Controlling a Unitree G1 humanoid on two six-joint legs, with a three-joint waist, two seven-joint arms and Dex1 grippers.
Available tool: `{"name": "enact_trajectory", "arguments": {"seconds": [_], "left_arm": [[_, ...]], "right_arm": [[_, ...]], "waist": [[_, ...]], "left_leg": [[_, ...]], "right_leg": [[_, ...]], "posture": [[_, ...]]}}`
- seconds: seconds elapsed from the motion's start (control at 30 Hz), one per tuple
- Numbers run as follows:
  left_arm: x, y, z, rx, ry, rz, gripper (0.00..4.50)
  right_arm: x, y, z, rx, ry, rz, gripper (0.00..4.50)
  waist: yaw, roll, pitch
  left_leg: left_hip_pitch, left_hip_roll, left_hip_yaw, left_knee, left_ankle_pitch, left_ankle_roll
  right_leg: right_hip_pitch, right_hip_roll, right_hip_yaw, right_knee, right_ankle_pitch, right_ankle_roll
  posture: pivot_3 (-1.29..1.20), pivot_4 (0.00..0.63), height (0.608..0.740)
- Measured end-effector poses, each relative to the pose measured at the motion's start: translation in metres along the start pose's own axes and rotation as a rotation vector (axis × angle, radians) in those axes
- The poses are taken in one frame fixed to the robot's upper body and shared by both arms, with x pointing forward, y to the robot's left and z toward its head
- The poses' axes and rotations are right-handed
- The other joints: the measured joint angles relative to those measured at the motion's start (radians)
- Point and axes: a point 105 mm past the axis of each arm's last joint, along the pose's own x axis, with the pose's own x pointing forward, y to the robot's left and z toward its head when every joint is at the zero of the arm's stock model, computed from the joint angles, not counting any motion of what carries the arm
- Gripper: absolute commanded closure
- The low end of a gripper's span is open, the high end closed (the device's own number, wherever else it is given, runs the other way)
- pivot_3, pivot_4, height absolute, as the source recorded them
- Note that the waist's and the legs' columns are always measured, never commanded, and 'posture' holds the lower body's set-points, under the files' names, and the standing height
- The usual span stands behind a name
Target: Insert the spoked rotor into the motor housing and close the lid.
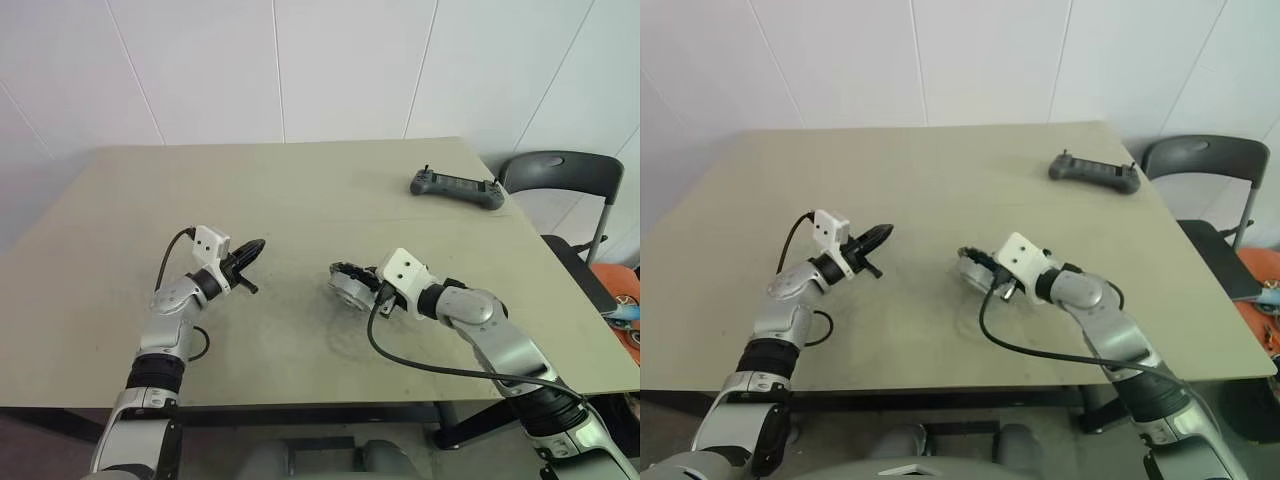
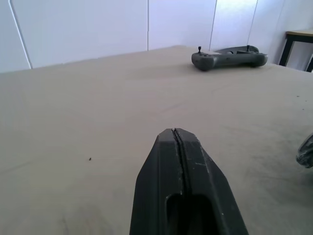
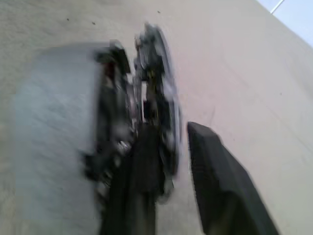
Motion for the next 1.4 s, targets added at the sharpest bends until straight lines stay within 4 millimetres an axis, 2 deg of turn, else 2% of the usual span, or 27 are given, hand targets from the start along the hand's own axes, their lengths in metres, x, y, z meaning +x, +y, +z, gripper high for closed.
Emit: {"name": "enact_trajectory", "arguments": {"seconds": [0.03,0.23,0.43,0.63,0.73,0.9,1.07,1.17,1.33,1.4], "left_arm": [[-0.001,0.001,-0.002,-0.003,0.007,0.002,4.50],[0.001,-0.001,-0.007,-0.009,0.023,-0.010,4.50],[0.002,-0.003,-0.011,0.001,0.034,-0.014,4.50],[0.001,-0.003,-0.012,0.001,0.038,-0.017,4.50],[0.000,-0.003,-0.014,0.001,0.043,-0.017,4.50],[0.000,-0.003,-0.015,0.000,0.045,-0.018,4.50],[0.000,-0.007,-0.017,-0.005,0.048,-0.032,4.50],[0.002,-0.012,-0.013,0.001,0.033,-0.057,4.50],[0.003,-0.015,-0.005,0.010,0.013,-0.067,4.50],[0.002,-0.015,-0.004,0.011,0.014,-0.067,4.50]], "right_arm": [[-0.001,0.000,0.000,0.017,-0.004,0.004,2.28],[-0.004,0.000,0.008,0.112,-0.069,0.049,2.28],[-0.010,-0.013,0.010,0.169,-0.093,0.035,2.28],[-0.005,-0.026,0.013,0.300,-0.117,-0.018,2.28],[-0.001,-0.020,0.009,0.374,-0.106,0.010,2.28],[0.003,-0.008,0.020,0.499,-0.161,0.072,2.28],[0.021,0.003,0.026,0.538,-0.130,0.069,2.28],[0.034,0.016,0.029,0.506,-0.089,0.107,1.72],[0.043,0.017,0.035,0.463,-0.065,0.126,0.04],[0.048,0.020,0.039,0.451,-0.052,0.155,0.04]], "waist": [[0.000,0.000,0.000],[-0.001,-0.001,0.000],[0.000,-0.001,0.000],[-0.001,-0.001,0.000],[0.000,-0.001,0.000],[0.000,-0.001,0.000],[-0.002,-0.001,0.000],[-0.003,-0.001,0.000],[-0.005,-0.001,0.000],[-0.007,-0.001,0.000]], "left_leg": [[0.000,0.000,0.000,0.000,0.000,0.000],[0.000,0.000,0.000,0.001,0.000,0.000],[0.001,0.000,0.000,0.001,0.000,0.000],[0.001,0.001,0.000,0.001,0.000,0.000],[0.001,0.001,0.000,0.001,0.000,0.000],[0.001,0.001,0.000,0.002,0.000,0.000],[0.002,0.000,0.000,0.007,0.000,0.000],[0.002,0.002,0.000,0.011,0.000,0.000],[0.002,0.001,0.000,0.015,0.000,0.000],[0.002,0.001,0.000,0.014,0.000,0.000]], "right_leg": [[0.000,0.000,0.000,0.000,0.000,0.000],[0.001,0.000,0.000,0.000,0.001,-0.001],[0.001,0.000,0.000,0.001,0.001,-0.001],[0.001,0.001,0.000,0.002,0.001,-0.001],[0.001,0.001,0.000,0.003,0.002,0.000],[0.001,0.001,0.000,0.004,0.002,0.001],[-0.001,0.001,0.000,0.013,0.001,-0.001],[-0.001,0.002,0.000,0.016,0.001,-0.002],[0.000,0.002,0.000,0.017,0.001,-0.002],[0.000,0.002,0.000,0.017,0.001,-0.002]], "posture": [[0.00,0.000,0.740],[0.00,0.000,0.740],[0.00,0.000,0.740],[0.00,0.000,0.740],[0.00,0.000,0.740],[0.00,0.000,0.740],[0.00,0.000,0.740],[0.00,0.000,0.740],[0.00,0.000,0.740],[0.00,0.000,0.740]]}}
